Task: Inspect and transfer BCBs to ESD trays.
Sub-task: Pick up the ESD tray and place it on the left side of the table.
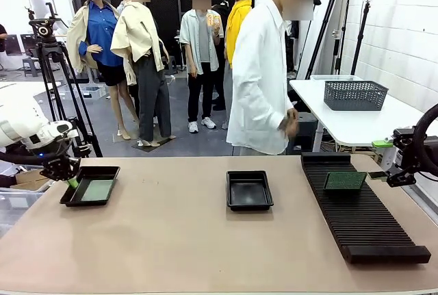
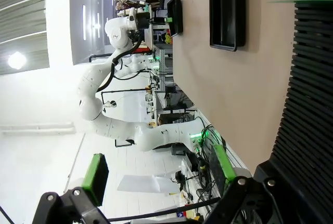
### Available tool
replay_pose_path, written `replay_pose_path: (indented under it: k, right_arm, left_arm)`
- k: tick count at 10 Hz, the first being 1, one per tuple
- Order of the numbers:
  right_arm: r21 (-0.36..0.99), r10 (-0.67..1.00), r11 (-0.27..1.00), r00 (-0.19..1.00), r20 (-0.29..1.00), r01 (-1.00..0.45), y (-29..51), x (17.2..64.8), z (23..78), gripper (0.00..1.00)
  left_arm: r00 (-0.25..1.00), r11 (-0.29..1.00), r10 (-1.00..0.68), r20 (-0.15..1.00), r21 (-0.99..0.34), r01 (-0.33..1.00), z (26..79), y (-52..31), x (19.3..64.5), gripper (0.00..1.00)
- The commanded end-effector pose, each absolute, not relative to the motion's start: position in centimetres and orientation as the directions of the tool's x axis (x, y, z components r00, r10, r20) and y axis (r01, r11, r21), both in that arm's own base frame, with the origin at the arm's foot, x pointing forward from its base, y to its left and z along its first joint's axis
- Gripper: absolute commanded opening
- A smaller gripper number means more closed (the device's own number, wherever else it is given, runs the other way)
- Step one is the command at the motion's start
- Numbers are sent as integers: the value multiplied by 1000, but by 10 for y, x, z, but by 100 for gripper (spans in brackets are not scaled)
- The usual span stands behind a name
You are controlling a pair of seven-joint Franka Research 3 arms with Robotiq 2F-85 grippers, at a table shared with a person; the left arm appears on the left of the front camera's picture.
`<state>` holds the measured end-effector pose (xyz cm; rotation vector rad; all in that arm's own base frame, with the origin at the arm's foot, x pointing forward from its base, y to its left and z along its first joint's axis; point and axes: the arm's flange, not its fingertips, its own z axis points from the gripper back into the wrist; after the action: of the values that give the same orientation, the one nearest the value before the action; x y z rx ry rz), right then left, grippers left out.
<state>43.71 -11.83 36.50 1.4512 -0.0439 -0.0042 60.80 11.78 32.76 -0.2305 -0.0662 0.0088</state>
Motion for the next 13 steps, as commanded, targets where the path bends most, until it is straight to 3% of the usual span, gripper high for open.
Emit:
replay_pose_path:
  k: [1, 6, 7, 12, 13]
  right_arm:
    - [991, -25, 136, 1000, 15, -11, -117, 441, 366, 100]
    - [991, -25, 136, 1000, 15, -11, -117, 441, 366, 100]
    - [991, -25, 136, 1000, 15, -11, -117, 441, 366, 100]
    - [991, -25, 136, 1000, 15, -11, -117, 441, 366, 100]
    - [991, -25, 136, 1000, 15, -11, -117, 441, 366, 100]
  left_arm:
    - [991, 973, -119, 52, -192, 127, 325, 127, 603, 0]
    - [989, 960, -131, 71, -239, 145, 328, 132, 599, 0]
    - [990, 957, -130, 63, -252, 141, 330, 131, 599, 9]
    - [996, 929, -68, 58, -361, 85, 360, 131, 594, 100]
    - [996, 919, -57, 76, -385, 82, 369, 132, 591, 100]
